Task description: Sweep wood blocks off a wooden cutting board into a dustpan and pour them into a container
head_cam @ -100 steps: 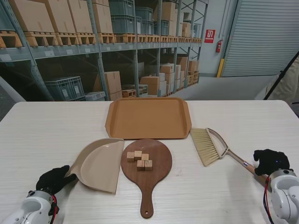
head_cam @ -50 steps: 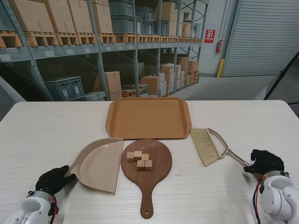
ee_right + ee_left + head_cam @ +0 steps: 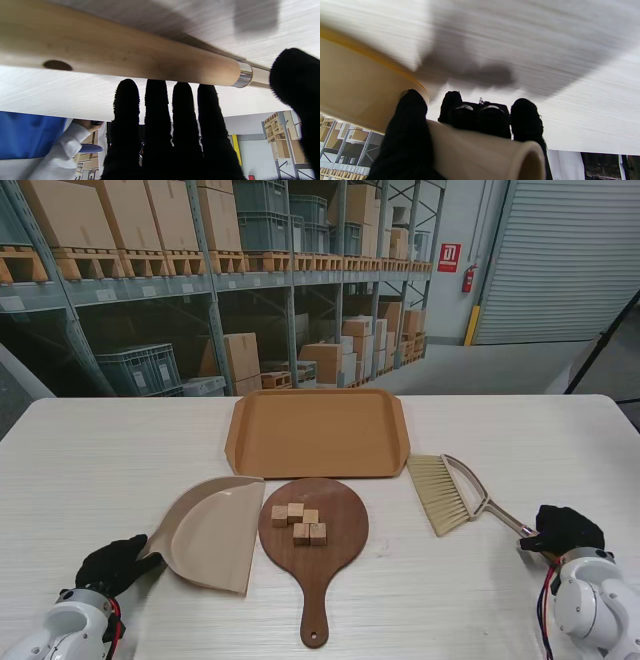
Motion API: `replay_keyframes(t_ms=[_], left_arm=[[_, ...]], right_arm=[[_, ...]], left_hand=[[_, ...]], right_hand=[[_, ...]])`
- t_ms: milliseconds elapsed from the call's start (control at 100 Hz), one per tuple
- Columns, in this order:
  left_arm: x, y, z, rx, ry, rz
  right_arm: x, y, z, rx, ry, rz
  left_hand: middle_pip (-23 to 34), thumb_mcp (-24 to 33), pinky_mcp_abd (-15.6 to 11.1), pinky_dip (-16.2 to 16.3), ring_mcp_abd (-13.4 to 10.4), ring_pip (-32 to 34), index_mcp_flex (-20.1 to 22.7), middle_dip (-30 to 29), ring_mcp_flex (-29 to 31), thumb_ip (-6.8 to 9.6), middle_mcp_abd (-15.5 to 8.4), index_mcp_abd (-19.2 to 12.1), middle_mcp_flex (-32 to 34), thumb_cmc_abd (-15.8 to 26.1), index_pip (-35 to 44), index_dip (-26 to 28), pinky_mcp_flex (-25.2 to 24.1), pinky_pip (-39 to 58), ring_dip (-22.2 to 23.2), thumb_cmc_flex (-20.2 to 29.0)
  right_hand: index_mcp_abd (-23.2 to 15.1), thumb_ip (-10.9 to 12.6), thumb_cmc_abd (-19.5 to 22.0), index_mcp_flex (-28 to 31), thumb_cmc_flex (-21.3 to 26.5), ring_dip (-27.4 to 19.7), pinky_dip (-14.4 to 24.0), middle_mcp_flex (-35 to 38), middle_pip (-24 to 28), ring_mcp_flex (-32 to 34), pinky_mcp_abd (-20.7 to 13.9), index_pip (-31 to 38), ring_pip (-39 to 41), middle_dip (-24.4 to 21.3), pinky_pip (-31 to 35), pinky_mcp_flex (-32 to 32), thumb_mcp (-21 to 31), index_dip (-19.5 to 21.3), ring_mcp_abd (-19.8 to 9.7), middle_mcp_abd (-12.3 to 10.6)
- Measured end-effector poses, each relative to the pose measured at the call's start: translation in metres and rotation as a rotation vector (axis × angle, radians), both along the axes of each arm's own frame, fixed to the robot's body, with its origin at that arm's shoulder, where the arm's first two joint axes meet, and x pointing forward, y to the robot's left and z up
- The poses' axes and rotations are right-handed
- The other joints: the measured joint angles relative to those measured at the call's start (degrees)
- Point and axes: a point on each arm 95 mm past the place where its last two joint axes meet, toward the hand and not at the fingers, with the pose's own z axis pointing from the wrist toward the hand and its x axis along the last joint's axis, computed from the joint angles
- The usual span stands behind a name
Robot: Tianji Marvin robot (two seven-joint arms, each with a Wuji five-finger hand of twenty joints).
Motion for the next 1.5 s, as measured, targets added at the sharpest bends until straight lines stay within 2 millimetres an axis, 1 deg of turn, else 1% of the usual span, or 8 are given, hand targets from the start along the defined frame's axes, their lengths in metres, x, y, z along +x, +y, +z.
replay_keyframes(t_ms=[320,410,510,680,840,1250,1370,1500], left_arm=[[0.0,0.0,0.0,0.0,0.004,-0.001],[0.0,0.0,0.0,0.0,0.005,-0.001],[0.0,0.0,0.0,0.0,0.005,0.0],[0.0,0.0,0.0,0.001,0.005,0.0],[0.0,0.0,0.0,0.001,0.005,-0.001],[-0.001,0.001,0.0,0.003,0.006,0.001],[-0.001,0.001,0.0,0.003,0.006,0.001],[-0.001,0.001,0.0,0.003,0.005,0.001]], right_arm=[[0.004,0.001,-0.01,-0.012,-0.013,-0.033],[0.006,0.001,-0.012,-0.019,-0.015,-0.043],[0.008,0.002,-0.014,-0.024,-0.021,-0.053],[0.011,0.002,-0.017,-0.032,-0.022,-0.066],[0.016,0.004,-0.018,-0.038,-0.021,-0.073],[0.028,0.008,-0.02,-0.025,-0.044,-0.114],[0.032,0.009,-0.021,-0.014,-0.059,-0.128],[0.034,0.01,-0.022,-0.011,-0.076,-0.136]], left_hand=[[0.0,0.0,0.0,0.0,0.0,-0.1,0.0,-0.1,0.0,0.0,0.0,0.0,0.0,0.0,0.0,0.0,0.0,0.0,-0.5,0.0],[0.0,0.0,0.0,0.0,0.0,-0.1,0.0,-0.1,0.0,0.0,0.0,0.0,0.0,0.0,0.0,0.0,0.0,0.0,-0.5,0.0],[0.0,0.0,0.0,0.0,0.0,-0.1,0.0,-0.1,0.0,0.0,0.0,0.0,0.0,0.0,0.0,0.0,0.0,0.0,-0.5,0.0],[0.0,0.0,0.0,0.0,0.0,-0.2,0.0,-0.1,0.0,0.0,0.0,0.0,0.0,0.0,0.0,0.0,0.0,0.0,-0.6,0.0],[0.0,0.0,0.0,0.0,0.0,-0.2,0.0,-0.1,0.0,0.0,0.0,0.0,0.0,0.0,0.0,0.0,0.0,0.0,-0.6,0.0],[0.0,0.0,0.0,0.0,0.0,-0.3,0.0,-0.1,0.0,0.0,0.0,0.0,0.0,0.0,0.0,0.0,0.0,0.0,-0.6,0.0],[0.0,0.0,0.0,0.0,0.0,-0.4,0.0,-0.1,0.0,0.0,0.0,0.0,0.0,0.0,0.0,0.0,0.0,0.0,-0.6,0.0],[0.0,0.0,0.0,0.0,0.0,-0.4,0.0,-0.1,0.0,0.0,0.0,0.0,0.0,0.0,0.0,0.0,0.0,0.0,-0.6,0.0]], right_hand=[[-2.8,0.9,-0.1,1.5,0.0,3.1,3.5,5.6,4.0,5.4,-0.3,6.2,7.3,1.6,4.8,7.5,5.1,1.9,-0.2,-2.2],[-4.2,0.9,-3.3,2.9,0.1,3.8,3.7,7.0,5.0,7.3,-0.7,9.1,9.0,1.9,5.6,9.6,8.0,-0.1,-0.7,-2.8],[-6.0,-1.5,-7.5,3.5,0.8,4.3,4.3,8.5,5.8,9.8,-1.2,12.5,11.0,1.9,6.9,12.2,10.9,-2.0,-1.3,-3.5],[-8.3,-3.5,-11.6,3.8,2.7,5.3,5.0,11.5,6.3,12.6,-1.6,15.4,13.1,1.9,7.8,15.5,15.3,-3.9,-1.7,-4.4],[-9.4,-4.1,-14.0,4.9,2.6,5.2,5.0,13.2,6.4,14.0,-1.7,16.6,13.1,1.4,7.9,17.5,18.5,-4.6,-1.8,-4.9],[-11.2,-5.4,-18.0,10.2,2.3,3.2,5.1,20.4,4.4,20.5,-1.8,16.3,11.0,-0.8,10.4,23.3,19.7,-8.5,-2.3,-5.8],[-11.1,-4.2,-18.7,12.3,2.2,2.1,5.1,23.6,1.6,23.5,-1.7,15.4,10.5,-1.8,12.7,25.6,19.4,-11.3,-1.8,-5.8],[-10.0,-0.8,-19.7,15.2,2.1,0.5,5.8,26.7,-1.2,26.8,-1.6,13.5,8.8,-2.4,16.3,27.1,17.9,-13.3,-1.8,-5.8]])
